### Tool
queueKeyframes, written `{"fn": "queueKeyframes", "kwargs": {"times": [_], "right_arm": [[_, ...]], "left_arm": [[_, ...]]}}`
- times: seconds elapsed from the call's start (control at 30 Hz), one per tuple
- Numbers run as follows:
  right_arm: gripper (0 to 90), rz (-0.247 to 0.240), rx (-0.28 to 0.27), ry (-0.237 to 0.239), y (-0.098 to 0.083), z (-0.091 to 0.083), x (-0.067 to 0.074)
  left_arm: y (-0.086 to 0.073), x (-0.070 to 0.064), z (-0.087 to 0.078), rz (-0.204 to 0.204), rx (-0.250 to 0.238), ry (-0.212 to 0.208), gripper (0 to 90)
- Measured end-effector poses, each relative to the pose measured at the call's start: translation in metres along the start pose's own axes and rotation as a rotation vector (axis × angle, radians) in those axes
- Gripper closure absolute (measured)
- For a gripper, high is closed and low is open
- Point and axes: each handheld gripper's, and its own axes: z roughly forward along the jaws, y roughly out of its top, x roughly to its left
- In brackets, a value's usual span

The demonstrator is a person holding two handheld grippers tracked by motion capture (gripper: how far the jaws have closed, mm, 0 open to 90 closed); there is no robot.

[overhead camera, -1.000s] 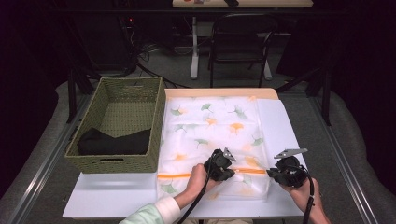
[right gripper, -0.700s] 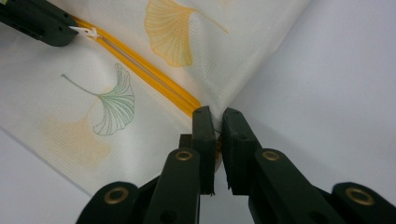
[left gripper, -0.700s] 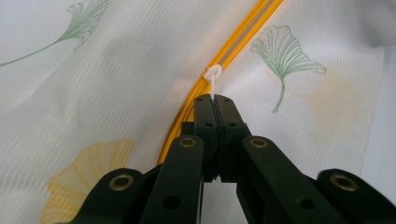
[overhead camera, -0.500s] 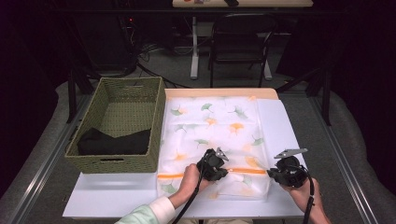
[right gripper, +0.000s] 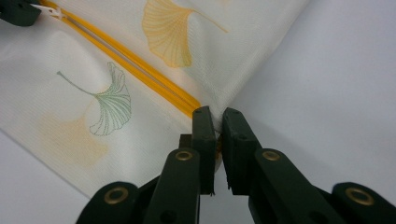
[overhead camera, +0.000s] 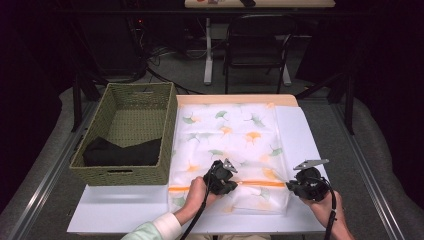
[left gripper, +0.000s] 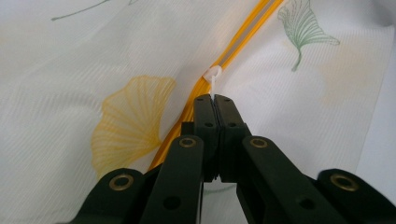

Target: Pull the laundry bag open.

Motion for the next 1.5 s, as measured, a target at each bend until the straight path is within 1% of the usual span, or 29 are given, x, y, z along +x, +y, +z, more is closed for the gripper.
{"fn": "queueKeyframes", "kwargs": {"times": [0.07, 0.1, 0.27, 0.33, 0.5, 0.53, 0.63, 0.7, 0.87, 0.9, 0.93, 1.03, 1.07, 1.1, 1.13, 1.23, 1.5], "right_arm": [[84.2, 0.000, -0.001, 0.000, 0.000, 0.000, 0.000], [84.2, 0.000, -0.002, 0.001, 0.000, 0.000, 0.000], [84.2, 0.000, 0.000, 0.001, 0.000, 0.000, 0.000], [84.1, 0.000, 0.001, 0.000, 0.000, 0.000, 0.000], [84.2, 0.000, 0.001, 0.002, 0.000, 0.000, 0.000], [84.2, 0.000, 0.000, 0.002, 0.000, 0.000, 0.000], [84.2, -0.003, -0.001, -0.001, 0.000, 0.000, 0.000], [84.2, -0.003, -0.001, -0.001, 0.000, 0.000, 0.000], [84.2, 0.001, 0.001, -0.001, 0.000, 0.000, 0.001], [84.2, 0.001, 0.001, -0.001, 0.000, 0.000, 0.001], [84.2, 0.003, 0.002, -0.002, 0.000, 0.000, 0.001], [84.2, 0.004, 0.003, -0.003, 0.000, 0.000, 0.001], [84.2, 0.003, 0.004, -0.002, 0.000, 0.000, 0.001], [84.2, 0.003, 0.004, -0.002, 0.000, 0.000, 0.001], [84.2, 0.003, 0.005, -0.003, 0.000, 0.001, 0.001], [84.2, 0.003, 0.006, -0.003, 0.000, 0.001, 0.001], [84.2, 0.003, 0.007, -0.005, 0.000, 0.001, 0.001]], "left_arm": [[-0.002, 0.002, -0.002, 0.002, 0.003, 0.003, 89.4], [-0.003, 0.002, -0.003, -0.009, -0.002, 0.004, 89.4], [-0.008, 0.005, -0.007, -0.012, -0.001, 0.009, 89.5], [-0.010, 0.006, -0.009, -0.022, -0.004, 0.011, 89.4], [-0.014, 0.008, -0.012, -0.022, 0.004, 0.017, 89.5], [-0.015, 0.008, -0.013, -0.027, 0.002, 0.022, 89.5], [-0.018, 0.011, -0.015, -0.033, 0.008, 0.020, 89.5], [-0.021, 0.013, -0.017, -0.032, 0.010, 0.028, 89.5], [-0.028, 0.017, -0.023, -0.045, 0.014, 0.037, 89.5], [-0.030, 0.018, -0.025, -0.040, 0.013, 0.043, 89.5], [-0.031, 0.018, -0.026, -0.050, 0.013, 0.045, 89.5], [-0.036, 0.021, -0.030, -0.054, 0.018, 0.050, 89.5], [-0.037, 0.021, -0.031, -0.063, 0.019, 0.052, 89.5], [-0.038, 0.022, -0.032, -0.059, 0.022, 0.059, 89.5], [-0.039, 0.022, -0.033, -0.065, 0.023, 0.058, 89.5], [-0.043, 0.024, -0.037, -0.066, 0.023, 0.068, 89.5], [-0.056, 0.029, -0.046, -0.095, 0.029, 0.091, 89.5]]}}
